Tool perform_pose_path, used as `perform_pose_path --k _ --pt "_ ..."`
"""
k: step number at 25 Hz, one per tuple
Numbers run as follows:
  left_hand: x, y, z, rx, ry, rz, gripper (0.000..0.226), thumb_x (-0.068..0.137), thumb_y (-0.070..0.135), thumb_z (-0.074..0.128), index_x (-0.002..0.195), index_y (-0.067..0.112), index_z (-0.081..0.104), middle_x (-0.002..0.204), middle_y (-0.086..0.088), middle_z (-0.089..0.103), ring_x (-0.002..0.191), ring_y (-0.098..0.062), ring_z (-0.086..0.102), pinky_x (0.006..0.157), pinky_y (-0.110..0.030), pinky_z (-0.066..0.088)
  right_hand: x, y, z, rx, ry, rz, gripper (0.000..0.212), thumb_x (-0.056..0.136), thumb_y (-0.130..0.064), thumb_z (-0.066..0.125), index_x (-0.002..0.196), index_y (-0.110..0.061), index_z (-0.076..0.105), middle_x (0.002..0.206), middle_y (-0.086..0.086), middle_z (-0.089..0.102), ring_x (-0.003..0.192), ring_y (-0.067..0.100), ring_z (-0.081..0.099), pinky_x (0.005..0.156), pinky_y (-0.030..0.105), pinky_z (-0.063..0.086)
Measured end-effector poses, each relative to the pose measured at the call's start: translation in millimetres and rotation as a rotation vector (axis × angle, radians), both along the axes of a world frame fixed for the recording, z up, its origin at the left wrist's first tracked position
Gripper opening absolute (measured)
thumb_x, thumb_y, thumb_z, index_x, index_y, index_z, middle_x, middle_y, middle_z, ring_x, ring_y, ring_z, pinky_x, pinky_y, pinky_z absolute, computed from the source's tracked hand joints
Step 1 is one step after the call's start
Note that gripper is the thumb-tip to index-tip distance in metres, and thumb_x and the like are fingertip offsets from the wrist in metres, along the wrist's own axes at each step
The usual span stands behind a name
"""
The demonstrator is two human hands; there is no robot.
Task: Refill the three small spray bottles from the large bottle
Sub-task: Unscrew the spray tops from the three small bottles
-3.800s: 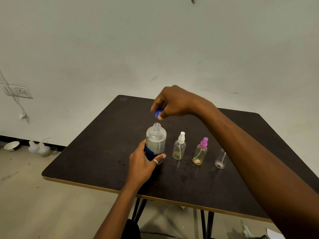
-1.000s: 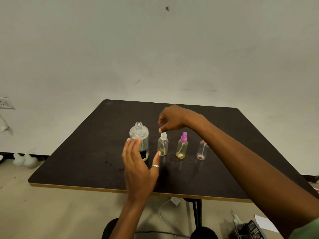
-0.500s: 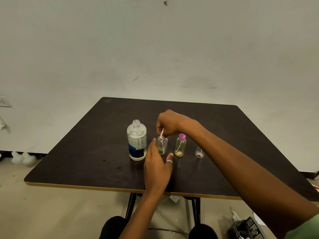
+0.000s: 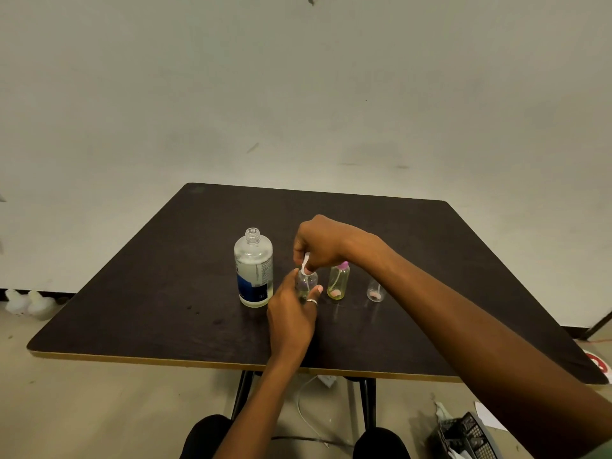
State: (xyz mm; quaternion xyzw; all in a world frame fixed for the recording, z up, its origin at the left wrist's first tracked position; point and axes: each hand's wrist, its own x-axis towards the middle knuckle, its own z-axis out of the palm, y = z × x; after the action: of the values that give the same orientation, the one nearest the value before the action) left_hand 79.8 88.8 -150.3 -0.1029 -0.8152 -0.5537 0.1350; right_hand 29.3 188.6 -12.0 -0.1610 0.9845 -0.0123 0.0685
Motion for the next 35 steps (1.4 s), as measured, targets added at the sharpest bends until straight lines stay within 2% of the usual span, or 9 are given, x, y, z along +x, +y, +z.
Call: perform_pose_path --k 5,7,11,14,19,24,28,31,35 --pt "-3 0 -2 0.002 0.019 -0.001 0.034 0.089 0.025 0.073 0.122 0.021 0.062 0.105 0.008 0.070 0.091 -0.001 0.060 0.068 -0.002 0.039 3 -1 0 0.016 0.040 -0.138 0.041 0.085 -0.047 0.067 0.067 -0.010 0.066 0.061 0.000 0.065 0.058 0.013 0.063 0.060 0.025 0.048" --pt "-4 -2 -5 -0.011 0.040 -0.001 0.032 0.089 0.023 0.073 0.119 0.020 0.063 0.102 0.005 0.071 0.089 -0.005 0.064 0.065 -0.001 0.040 5 -5 -4 0.029 0.016 -0.161 0.043 0.087 -0.046 0.066 0.064 -0.010 0.062 0.056 0.001 0.066 0.055 0.013 0.067 0.059 0.026 0.051" --pt "-5 -4 -6 -0.012 0.036 -0.004 0.039 0.090 0.026 0.072 0.127 0.022 0.060 0.103 0.005 0.072 0.088 -0.003 0.062 0.066 0.001 0.039 6 -8 -9 0.082 0.060 -0.111 0.029 0.087 -0.034 0.069 0.079 -0.007 0.065 0.068 0.003 0.067 0.061 0.015 0.065 0.052 0.024 0.044" --pt "-6 -4 -7 -0.032 0.035 -0.013 0.041 0.090 0.024 0.071 0.129 0.022 0.058 0.105 0.003 0.072 0.093 -0.009 0.067 0.067 -0.001 0.040 3 -6 -9 0.094 0.084 -0.055 0.023 0.084 -0.029 0.071 0.083 -0.005 0.071 0.079 0.006 0.071 0.071 0.018 0.066 0.066 0.031 0.056" --pt "-7 -3 -9 -0.041 0.041 -0.013 0.041 0.090 0.022 0.072 0.129 0.019 0.058 0.110 0.002 0.071 0.097 -0.009 0.066 0.078 -0.015 0.048 1 -4 -7 0.075 0.060 0.033 0.005 0.077 -0.011 0.072 0.081 -0.012 0.075 0.084 0.001 0.073 0.076 0.016 0.066 0.075 0.033 0.057" --pt "-8 -4 -9 -0.015 0.039 -0.031 0.034 0.090 0.028 0.072 0.122 0.023 0.061 0.104 0.009 0.070 0.090 -0.001 0.061 0.075 -0.013 0.048 5 -2 -2 0.049 0.018 0.079 0.024 0.076 -0.003 0.073 0.091 -0.021 0.077 0.099 -0.007 0.072 0.089 0.010 0.064 0.084 0.030 0.054" --pt "-7 -4 -8 -0.023 0.025 -0.020 0.039 0.089 0.026 0.073 0.126 0.020 0.060 0.105 0.008 0.069 0.091 0.000 0.058 0.069 -0.003 0.040 5 -1 1 0.018 0.014 0.025 0.022 0.077 -0.029 0.079 0.096 -0.019 0.075 0.095 -0.007 0.071 0.085 0.009 0.064 0.076 0.026 0.052" --pt "-7 -4 -8 -0.029 0.043 -0.011 0.036 0.089 0.024 0.073 0.123 0.019 0.062 0.107 0.004 0.072 0.090 0.003 0.056 0.068 0.001 0.038 3 -4 1 0.043 0.071 -0.080 0.042 0.082 -0.053 0.068 0.065 -0.015 0.065 0.062 -0.002 0.063 0.059 0.012 0.058 0.059 0.028 0.047" --pt "-8 -4 -9 -0.016 0.044 -0.020 0.036 0.089 0.024 0.073 0.123 0.021 0.062 0.106 0.005 0.072 0.091 0.000 0.062 0.073 -0.006 0.046 4 -10 -6 0.119 0.066 -0.135 0.044 0.087 -0.043 0.067 0.059 -0.012 0.053 0.057 0.001 0.058 0.057 0.016 0.058 0.055 0.026 0.041"
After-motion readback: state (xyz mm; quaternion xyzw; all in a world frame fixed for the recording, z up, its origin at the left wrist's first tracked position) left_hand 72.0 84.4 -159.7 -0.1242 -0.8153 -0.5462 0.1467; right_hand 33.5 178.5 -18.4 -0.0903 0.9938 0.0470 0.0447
